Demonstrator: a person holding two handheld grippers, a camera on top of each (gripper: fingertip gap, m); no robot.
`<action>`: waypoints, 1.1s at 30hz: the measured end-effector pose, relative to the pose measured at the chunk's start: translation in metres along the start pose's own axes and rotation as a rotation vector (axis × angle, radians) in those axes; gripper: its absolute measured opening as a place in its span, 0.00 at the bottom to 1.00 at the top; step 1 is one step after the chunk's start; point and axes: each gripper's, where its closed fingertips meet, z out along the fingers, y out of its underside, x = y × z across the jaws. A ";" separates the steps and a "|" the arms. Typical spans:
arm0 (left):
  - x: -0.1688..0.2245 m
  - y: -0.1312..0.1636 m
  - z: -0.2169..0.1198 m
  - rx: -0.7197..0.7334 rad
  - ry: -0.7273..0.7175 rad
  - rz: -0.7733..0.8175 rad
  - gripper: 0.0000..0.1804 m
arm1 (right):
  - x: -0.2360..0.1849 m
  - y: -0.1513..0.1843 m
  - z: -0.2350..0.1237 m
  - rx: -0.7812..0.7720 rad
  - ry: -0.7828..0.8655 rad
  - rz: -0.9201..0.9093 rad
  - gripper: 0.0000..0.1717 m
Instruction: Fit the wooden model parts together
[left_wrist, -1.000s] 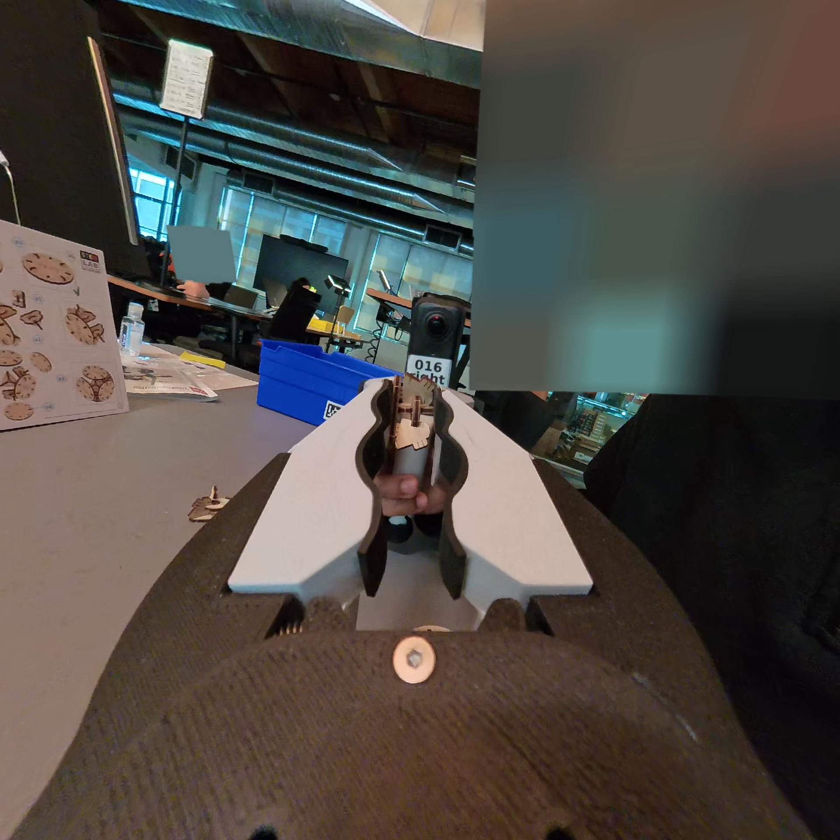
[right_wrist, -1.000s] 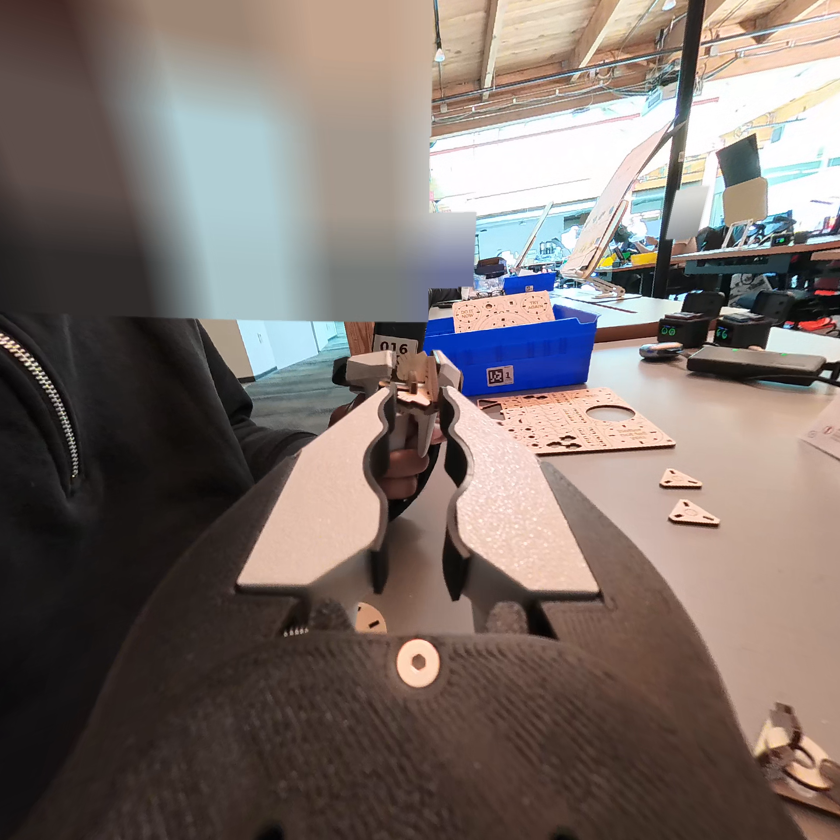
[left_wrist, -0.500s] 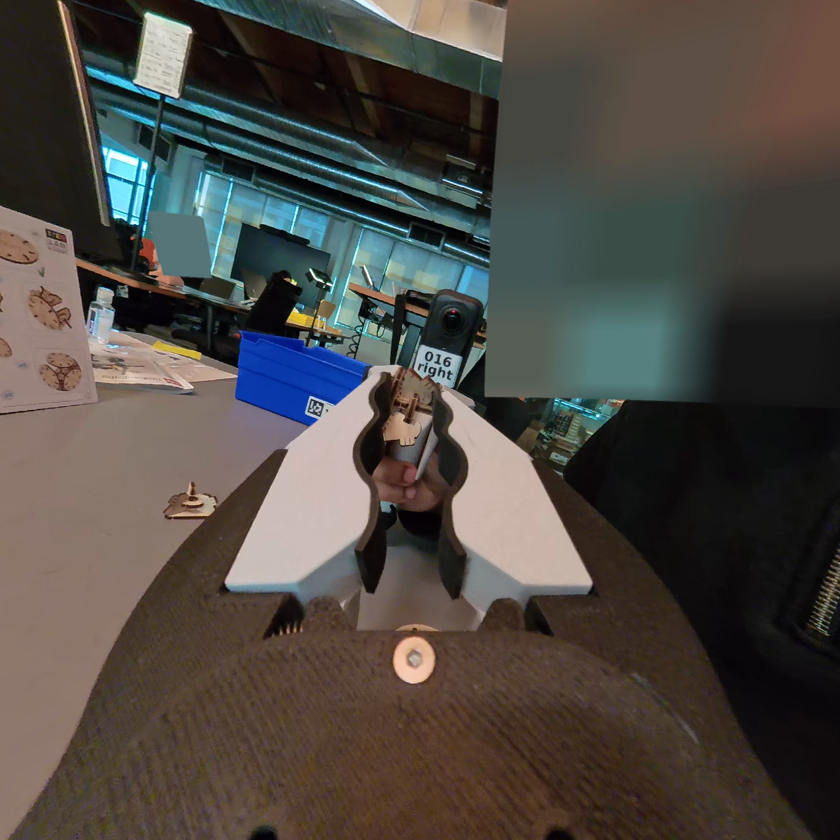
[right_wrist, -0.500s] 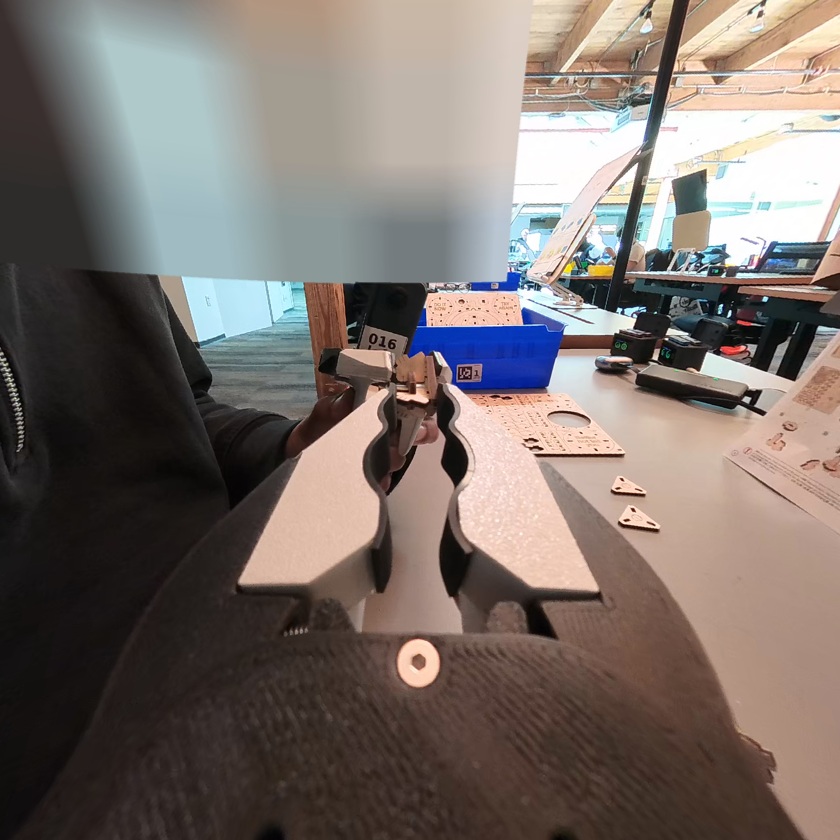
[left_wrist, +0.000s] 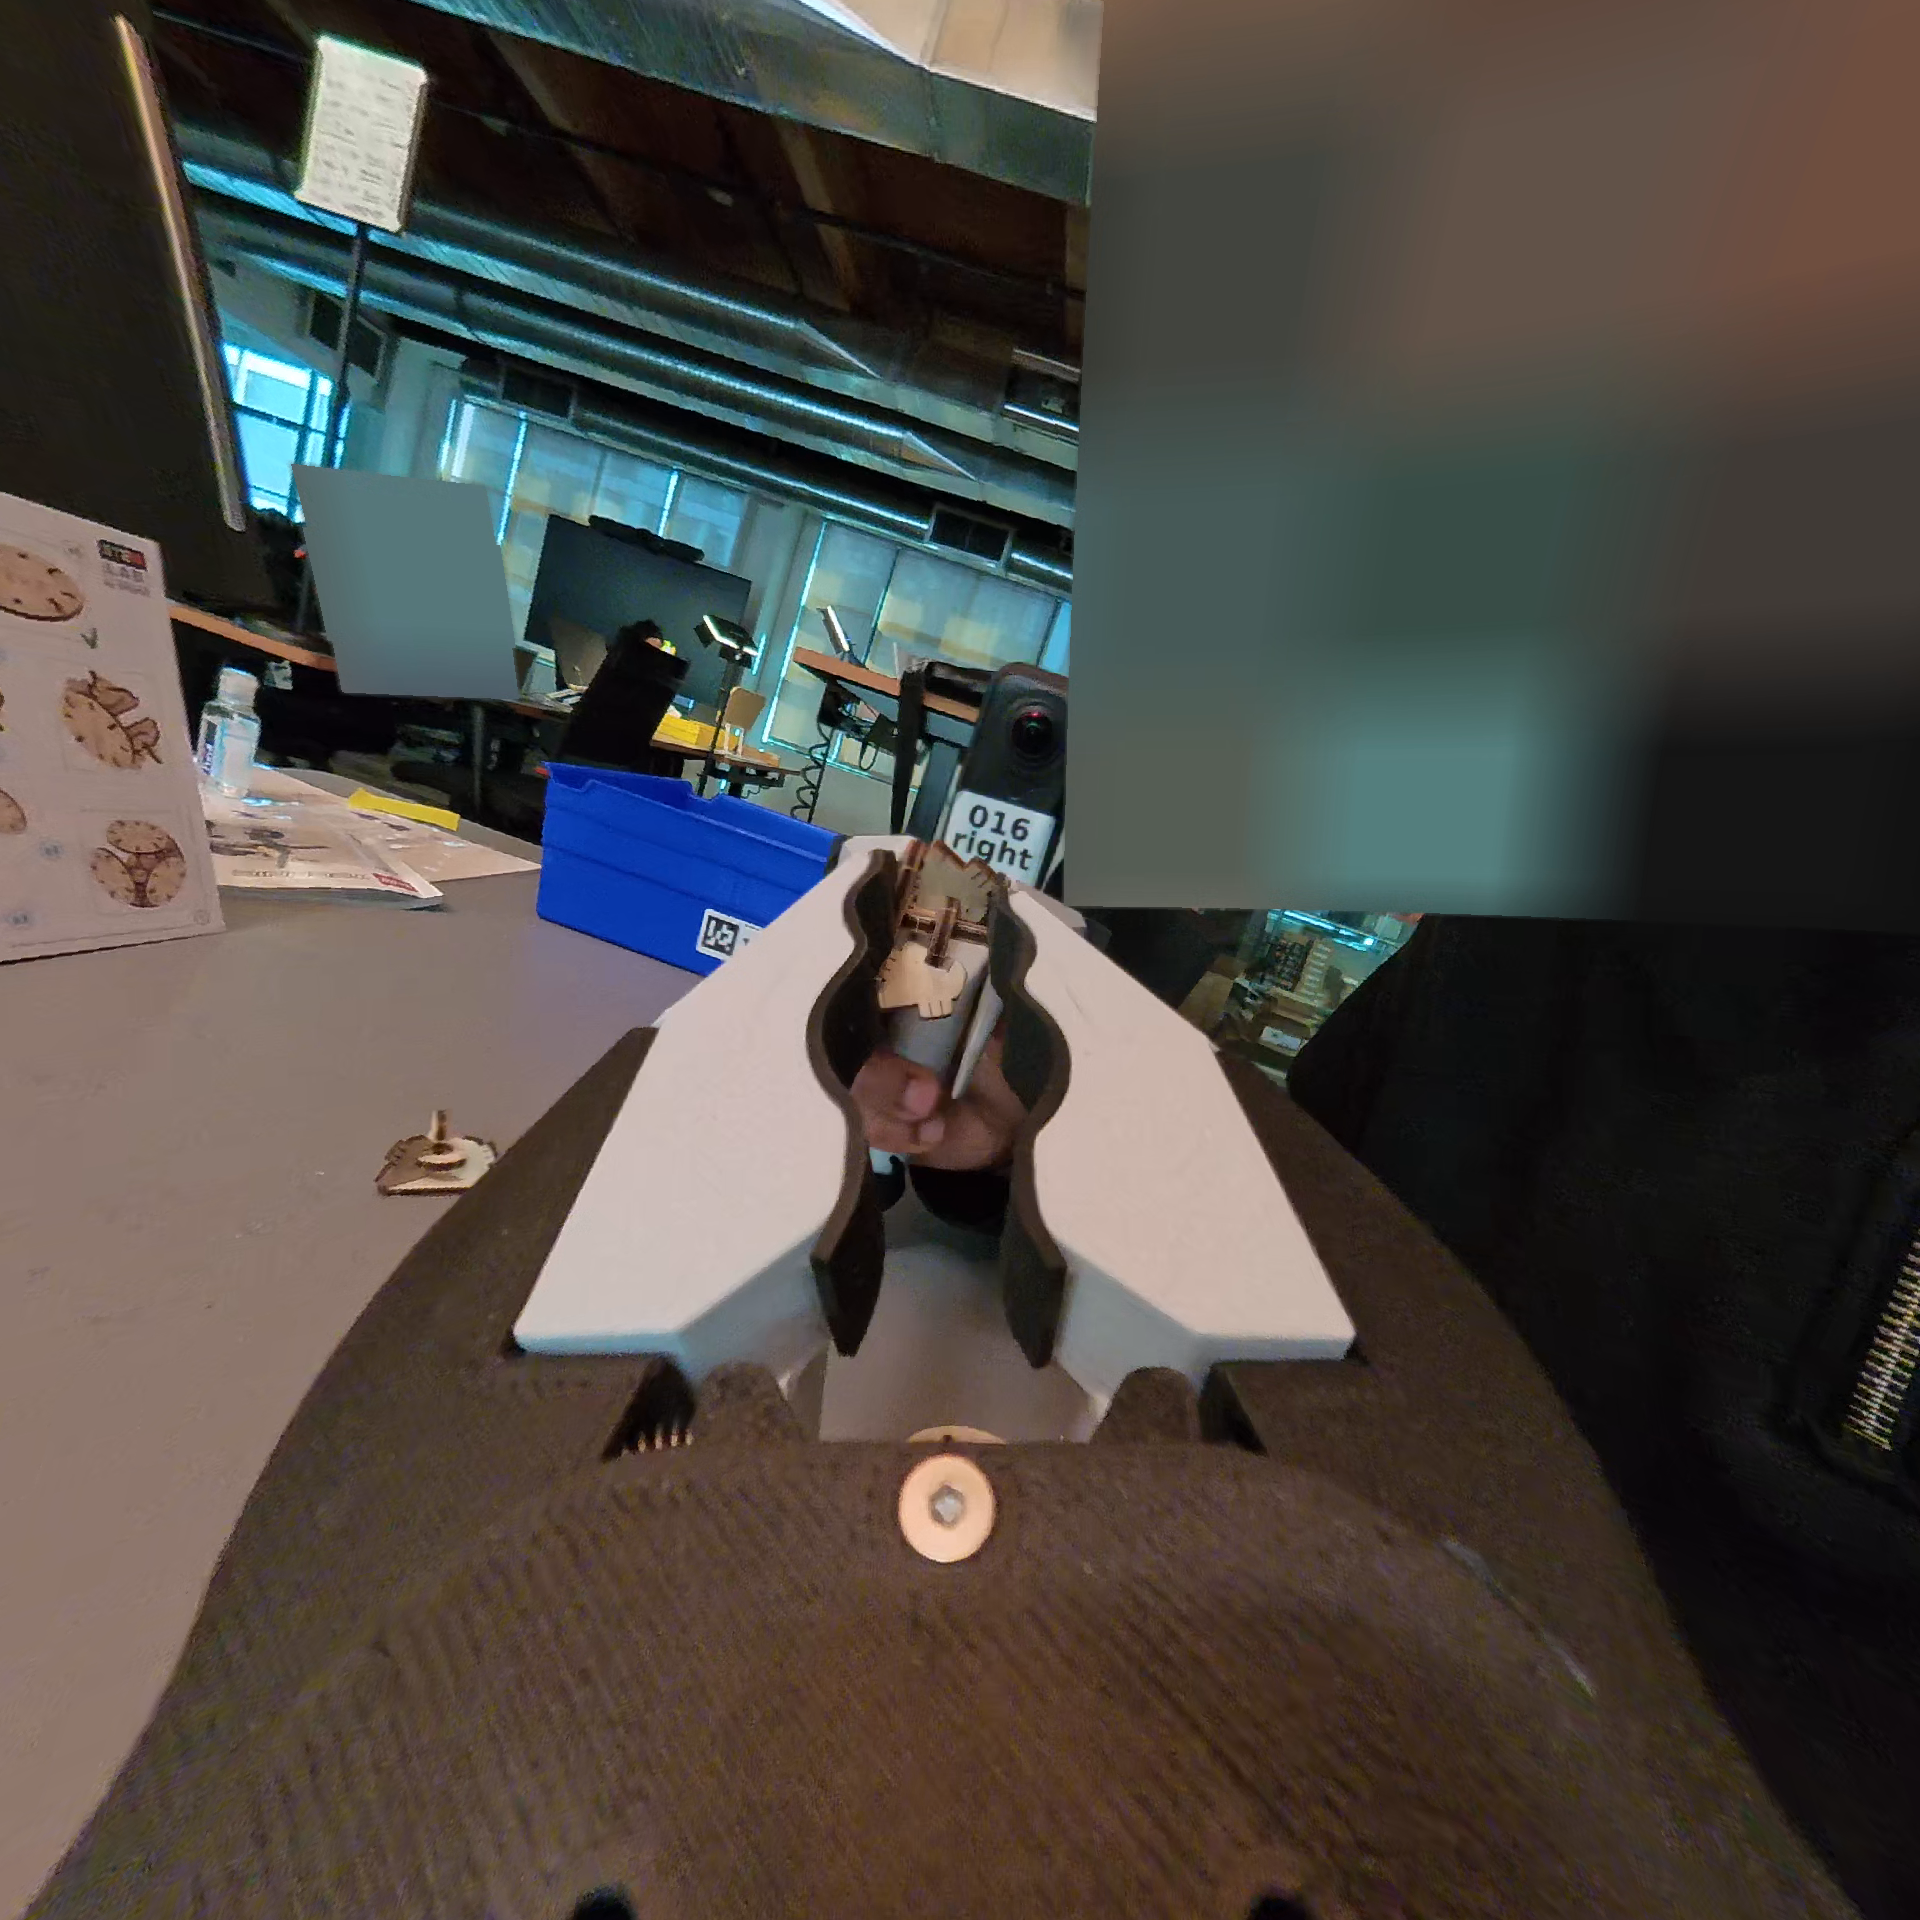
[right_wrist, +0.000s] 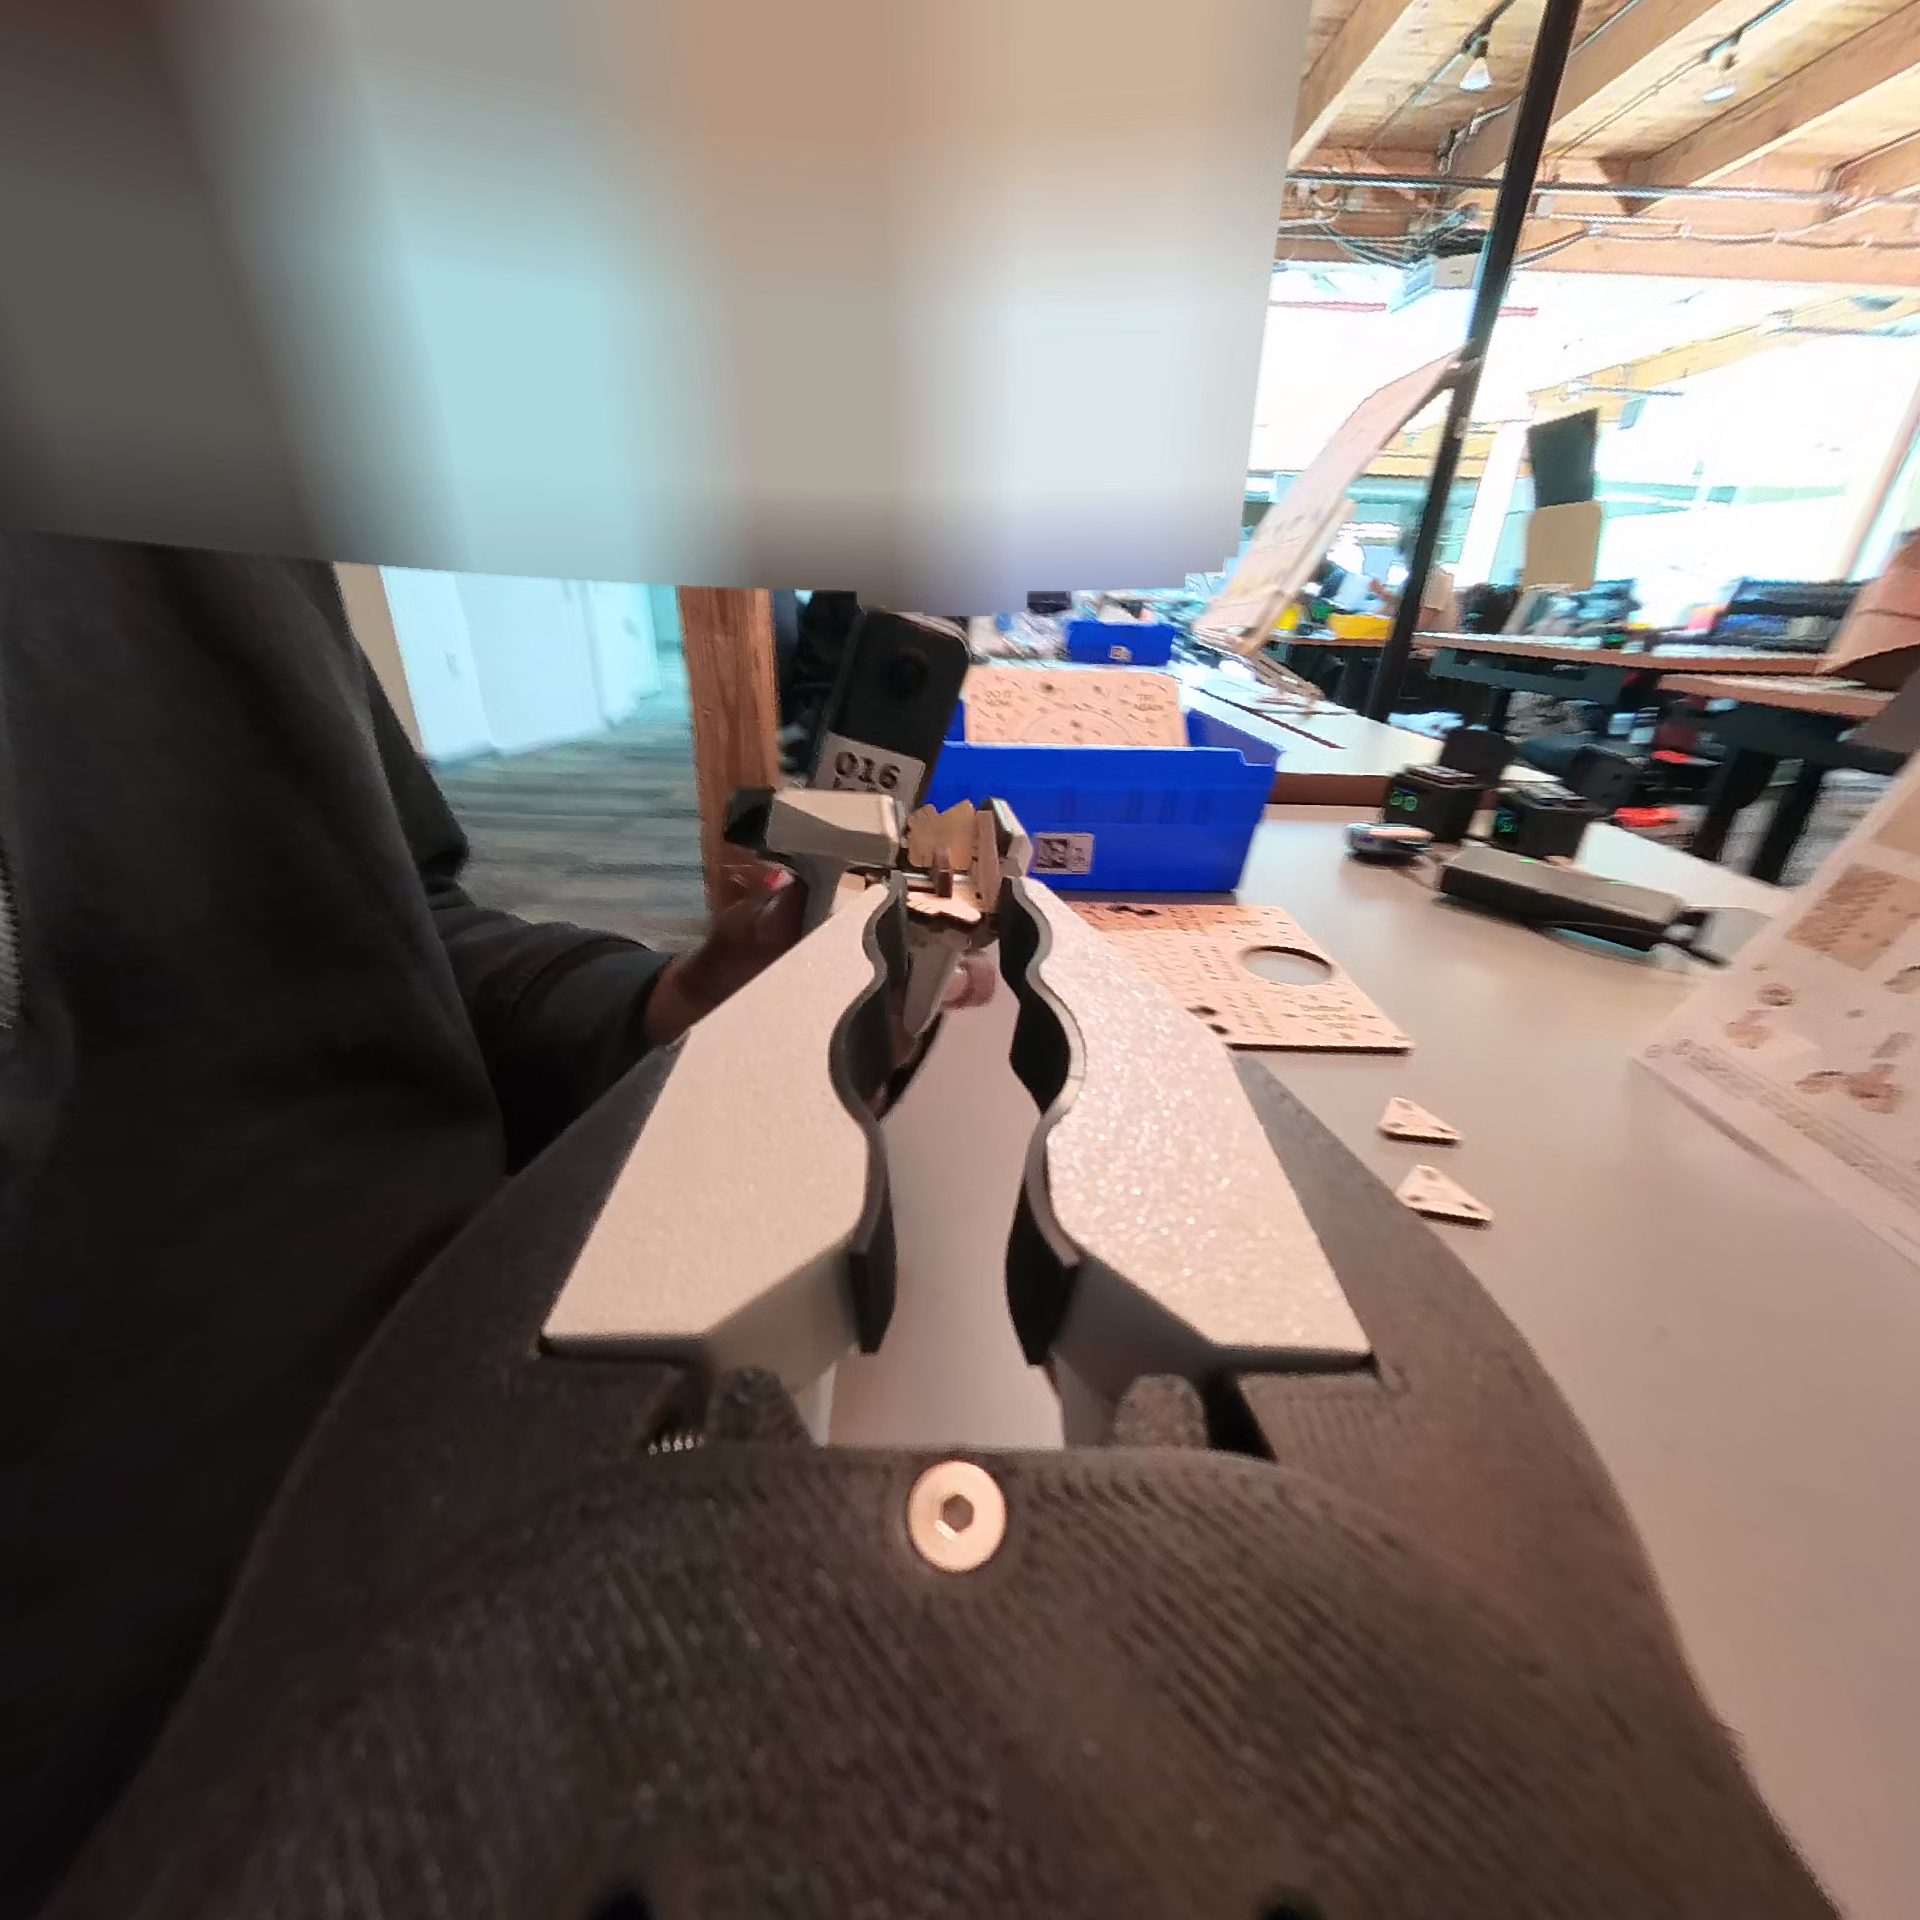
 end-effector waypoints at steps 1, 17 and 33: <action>0.000 0.000 0.000 0.004 0.004 -0.011 0.09 | 0.000 -0.001 0.000 0.011 -0.005 0.003 0.09; 0.012 -0.001 -0.001 0.004 0.082 0.008 0.09 | 0.006 -0.007 0.000 0.115 0.067 -0.006 0.30; 0.014 0.002 0.001 -0.012 0.091 0.012 0.09 | 0.001 -0.016 -0.003 0.151 0.093 -0.127 0.22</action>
